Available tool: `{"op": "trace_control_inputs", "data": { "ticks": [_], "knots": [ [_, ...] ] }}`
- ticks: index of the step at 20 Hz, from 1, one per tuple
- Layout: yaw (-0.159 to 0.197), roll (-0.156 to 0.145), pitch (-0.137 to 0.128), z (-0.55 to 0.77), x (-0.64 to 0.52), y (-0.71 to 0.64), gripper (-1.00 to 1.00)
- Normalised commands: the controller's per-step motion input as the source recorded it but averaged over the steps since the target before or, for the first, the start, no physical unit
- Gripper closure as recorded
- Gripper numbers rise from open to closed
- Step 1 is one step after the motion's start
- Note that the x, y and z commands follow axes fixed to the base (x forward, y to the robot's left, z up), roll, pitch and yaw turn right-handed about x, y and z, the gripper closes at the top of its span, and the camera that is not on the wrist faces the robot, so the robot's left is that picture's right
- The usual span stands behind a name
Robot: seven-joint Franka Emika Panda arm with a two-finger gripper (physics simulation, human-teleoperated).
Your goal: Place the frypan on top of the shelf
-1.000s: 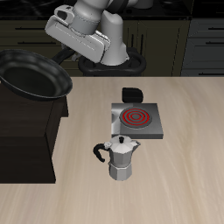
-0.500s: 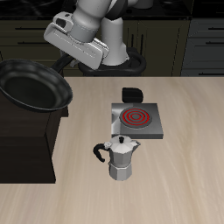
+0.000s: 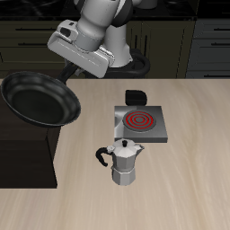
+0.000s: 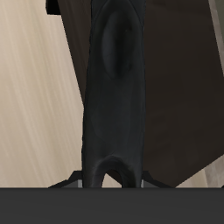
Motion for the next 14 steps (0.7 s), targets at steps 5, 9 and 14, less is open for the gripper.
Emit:
{"op": "trace_control_inputs", "data": {
  "ticks": [5, 9, 14],
  "knots": [
    [0.004, -0.025, 0.014, -0.06, 0.04, -0.12, 1.0],
    [0.008, -0.02, 0.003, -0.04, -0.01, -0.1, 1.0],
    [0.006, -0.041, -0.013, 0.04, -0.02, -0.19, 1.0]
  ]
}}
